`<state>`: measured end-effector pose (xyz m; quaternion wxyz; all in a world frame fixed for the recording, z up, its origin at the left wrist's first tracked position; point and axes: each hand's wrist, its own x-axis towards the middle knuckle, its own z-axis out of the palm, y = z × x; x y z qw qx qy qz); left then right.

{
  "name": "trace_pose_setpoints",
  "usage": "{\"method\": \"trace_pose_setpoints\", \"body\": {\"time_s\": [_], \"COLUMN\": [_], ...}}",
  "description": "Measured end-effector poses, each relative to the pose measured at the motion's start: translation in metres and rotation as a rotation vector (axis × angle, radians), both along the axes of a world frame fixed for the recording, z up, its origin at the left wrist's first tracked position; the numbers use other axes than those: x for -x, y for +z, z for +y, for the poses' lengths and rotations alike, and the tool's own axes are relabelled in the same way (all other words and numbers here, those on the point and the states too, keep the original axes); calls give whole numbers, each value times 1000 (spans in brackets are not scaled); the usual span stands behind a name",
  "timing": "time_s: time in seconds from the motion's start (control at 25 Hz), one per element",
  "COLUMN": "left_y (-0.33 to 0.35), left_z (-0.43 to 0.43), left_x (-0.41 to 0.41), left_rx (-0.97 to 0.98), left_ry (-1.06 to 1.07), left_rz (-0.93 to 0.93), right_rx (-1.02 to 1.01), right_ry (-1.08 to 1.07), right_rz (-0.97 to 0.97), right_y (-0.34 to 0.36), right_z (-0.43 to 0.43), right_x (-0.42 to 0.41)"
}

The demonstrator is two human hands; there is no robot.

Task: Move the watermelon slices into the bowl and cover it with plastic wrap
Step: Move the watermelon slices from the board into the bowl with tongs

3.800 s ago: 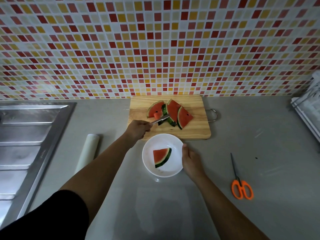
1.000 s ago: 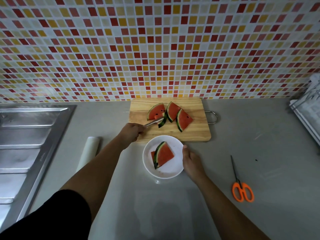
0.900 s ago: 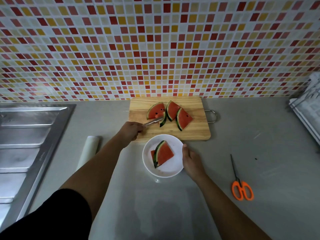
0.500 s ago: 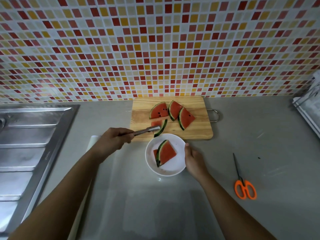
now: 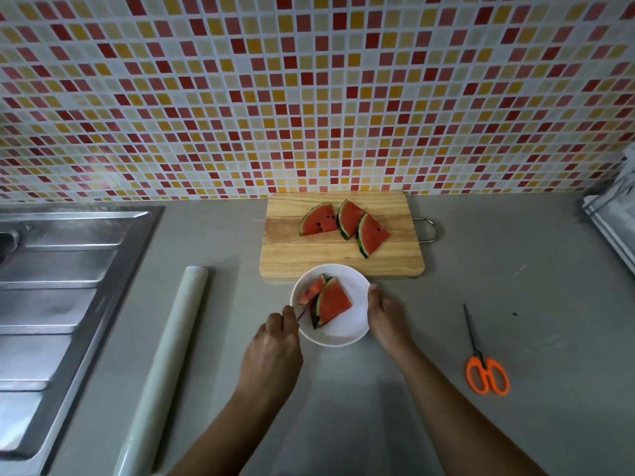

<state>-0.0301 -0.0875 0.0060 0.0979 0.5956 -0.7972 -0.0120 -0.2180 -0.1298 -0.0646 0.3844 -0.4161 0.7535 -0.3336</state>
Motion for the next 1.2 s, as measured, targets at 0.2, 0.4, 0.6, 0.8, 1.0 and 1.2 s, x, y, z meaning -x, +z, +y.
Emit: {"method": "trace_pose_setpoints", "body": {"time_s": [0.2, 0.4, 0.6, 0.8, 1.0, 1.2], "left_y": [5, 9, 20, -5, -38, -50], "left_z": [5, 11, -25, -122, -170, -194], "left_x": [-1, -7, -25, -42, -44, -44], "left_rx": [-71, -71, 47, -286, -426, -473], "left_ry": [46, 40, 80, 323, 191, 133], "left_rz": [84, 158, 418, 549, 508, 415], "right_rx": [28, 5, 14, -19, -8, 11], "right_ry": [-32, 0, -1, 13, 5, 16], "right_rz": [30, 13, 13, 19, 25, 42], "right_y": [-1, 0, 1, 0, -3, -3], "right_z": [-1, -2, -1, -2, -3, -3], "right_x": [-1, -1, -1, 1, 1, 1]}}
